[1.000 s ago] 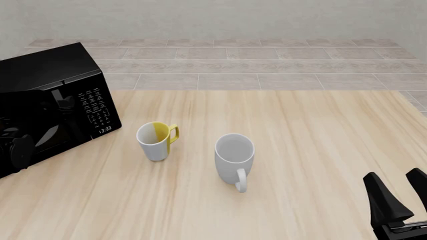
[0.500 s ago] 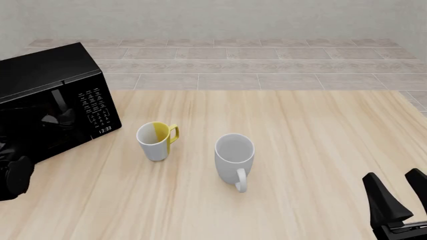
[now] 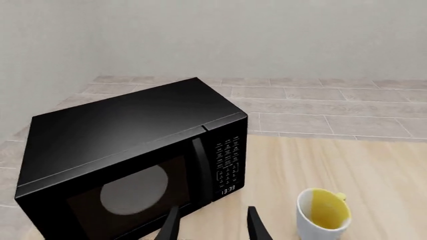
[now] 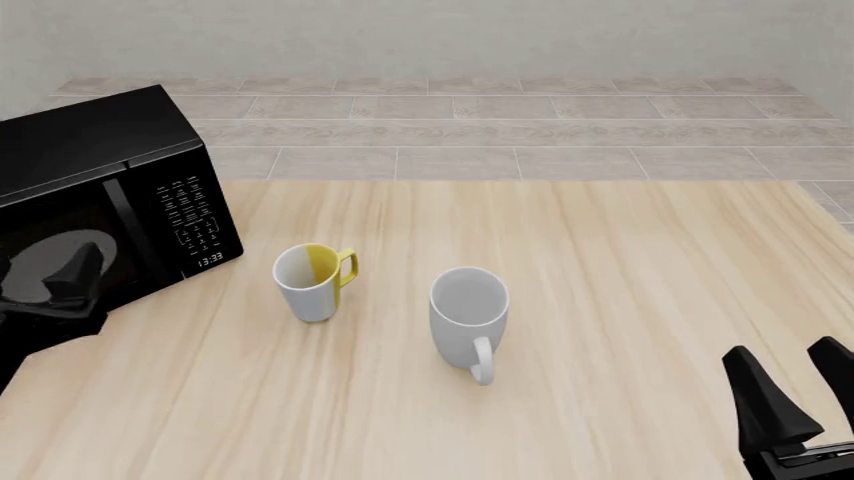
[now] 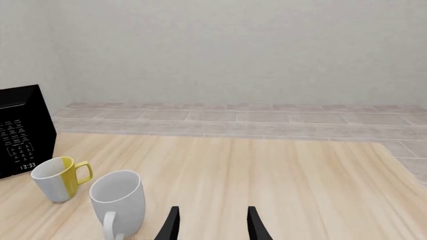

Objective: Close the microwave.

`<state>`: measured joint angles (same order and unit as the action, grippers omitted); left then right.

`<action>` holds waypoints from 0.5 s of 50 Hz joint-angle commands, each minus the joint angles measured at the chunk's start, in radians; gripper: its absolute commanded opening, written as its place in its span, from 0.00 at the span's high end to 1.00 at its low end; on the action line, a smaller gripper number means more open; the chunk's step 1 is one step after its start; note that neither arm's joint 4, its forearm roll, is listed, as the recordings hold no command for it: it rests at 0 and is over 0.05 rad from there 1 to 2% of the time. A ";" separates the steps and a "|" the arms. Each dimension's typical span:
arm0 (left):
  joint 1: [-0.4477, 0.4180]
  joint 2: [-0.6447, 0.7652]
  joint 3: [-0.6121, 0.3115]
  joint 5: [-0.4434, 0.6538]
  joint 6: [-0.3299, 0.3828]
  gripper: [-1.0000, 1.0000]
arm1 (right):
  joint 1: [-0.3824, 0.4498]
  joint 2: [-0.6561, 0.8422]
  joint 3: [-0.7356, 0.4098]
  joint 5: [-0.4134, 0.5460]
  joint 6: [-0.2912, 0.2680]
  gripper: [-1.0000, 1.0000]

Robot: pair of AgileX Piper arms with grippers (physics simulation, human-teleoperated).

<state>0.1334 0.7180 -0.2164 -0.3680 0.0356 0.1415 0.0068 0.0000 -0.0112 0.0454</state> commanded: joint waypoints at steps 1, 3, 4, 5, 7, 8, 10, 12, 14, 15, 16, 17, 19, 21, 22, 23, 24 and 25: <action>-0.047 -0.444 0.015 0.340 0.017 0.00 | 0.003 0.002 0.000 -0.006 -0.002 0.00; -0.044 -0.537 -0.006 0.430 0.018 0.00 | 0.003 0.002 0.000 -0.005 -0.002 0.00; -0.044 -0.586 -0.014 0.479 0.012 0.00 | 0.005 0.003 0.000 -0.003 -0.003 0.00; -0.047 -0.610 -0.019 0.505 0.018 0.00 | 0.006 0.003 0.000 -0.004 -0.004 0.00; -0.054 -0.648 -0.024 0.540 0.024 0.00 | 0.006 0.002 0.000 -0.004 -0.006 0.00; -0.054 -0.648 -0.024 0.540 0.024 0.00 | 0.006 0.002 0.000 -0.004 -0.006 0.00; -0.073 -0.717 -0.061 0.624 0.039 0.00 | 0.004 0.000 0.000 -0.004 -0.004 0.00; -0.073 -0.718 -0.097 0.642 0.042 0.00 | 0.003 0.000 0.000 -0.004 -0.003 0.00; -0.081 -0.718 -0.129 0.662 0.041 0.00 | 0.004 -0.001 0.000 -0.002 -0.003 0.00; -0.081 -0.718 -0.129 0.662 0.041 0.00 | 0.004 -0.001 0.000 -0.002 -0.003 0.00; -0.083 -0.718 -0.137 0.668 0.038 0.00 | 0.005 -0.001 0.000 -0.002 -0.003 0.00; -0.082 -0.718 -0.142 0.670 0.037 0.00 | 0.006 -0.001 0.000 -0.002 -0.004 0.00; -0.095 -0.718 -0.152 0.677 0.038 0.00 | 0.005 -0.001 0.000 -0.004 -0.004 0.00; -0.095 -0.718 -0.160 0.681 0.036 0.00 | 0.006 -0.002 0.000 -0.005 -0.005 0.00; -0.099 -0.718 -0.162 0.683 0.035 0.00 | 0.007 -0.003 0.000 -0.005 -0.006 0.00; -0.099 -0.718 -0.163 0.683 0.035 0.00 | 0.007 -0.003 0.000 -0.005 -0.006 0.00; -0.110 -0.718 -0.160 0.685 0.032 0.00 | 0.008 -0.003 0.000 -0.005 -0.008 0.00; -0.110 -0.718 -0.160 0.685 0.032 0.00 | 0.008 -0.003 0.000 -0.005 -0.008 0.00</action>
<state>0.0522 0.0675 -0.3349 0.2317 0.0676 0.1469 0.0055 -0.0001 -0.0149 0.0409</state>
